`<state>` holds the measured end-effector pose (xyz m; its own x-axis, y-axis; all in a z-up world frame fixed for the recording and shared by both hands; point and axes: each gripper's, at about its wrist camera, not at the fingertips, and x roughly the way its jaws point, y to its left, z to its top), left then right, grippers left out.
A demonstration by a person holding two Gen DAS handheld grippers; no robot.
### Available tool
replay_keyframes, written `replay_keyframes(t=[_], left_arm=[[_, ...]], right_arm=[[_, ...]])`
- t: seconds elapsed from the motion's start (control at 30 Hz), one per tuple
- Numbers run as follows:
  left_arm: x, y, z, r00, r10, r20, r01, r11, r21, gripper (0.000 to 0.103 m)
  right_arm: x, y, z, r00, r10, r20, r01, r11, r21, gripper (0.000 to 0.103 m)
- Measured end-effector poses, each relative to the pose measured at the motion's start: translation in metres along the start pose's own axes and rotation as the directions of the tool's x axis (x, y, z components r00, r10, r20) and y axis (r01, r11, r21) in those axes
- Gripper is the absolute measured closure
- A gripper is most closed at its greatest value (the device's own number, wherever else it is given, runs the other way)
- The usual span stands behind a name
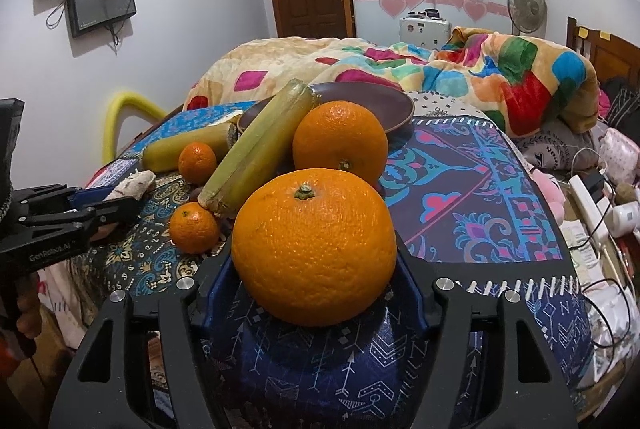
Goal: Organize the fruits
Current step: 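Grasp the pomelo segment with left tool while right tool grasps the large orange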
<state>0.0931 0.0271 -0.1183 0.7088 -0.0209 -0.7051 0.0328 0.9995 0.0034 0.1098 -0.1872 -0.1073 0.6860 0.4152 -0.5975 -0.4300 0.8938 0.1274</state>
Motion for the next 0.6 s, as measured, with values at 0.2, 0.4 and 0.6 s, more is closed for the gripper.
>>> replay_keyframes(t=[0.2,0.4,0.6], left_arm=[[-0.015,0.002,0.008,0.999,-0.046,0.007,0.046,0.999,-0.008,0.082],[-0.033,-0.004,0.021,0.997,-0.044,0.060,0.043,0.999,0.011,0.082],[-0.049,-0.010,0.047,0.989,-0.046,0.142,0.042,0.999,0.030,0.082]], right_arm=[[-0.015,-0.004,0.009,0.999,-0.008,0.034,0.007,1.000,0.010,0.039],[-0.032,-0.004,0.024,0.996,-0.033,0.088,0.034,0.999,-0.008,0.039],[-0.043,-0.007,0.044,0.988,-0.061,0.140,0.064,0.998,-0.021,0.039]])
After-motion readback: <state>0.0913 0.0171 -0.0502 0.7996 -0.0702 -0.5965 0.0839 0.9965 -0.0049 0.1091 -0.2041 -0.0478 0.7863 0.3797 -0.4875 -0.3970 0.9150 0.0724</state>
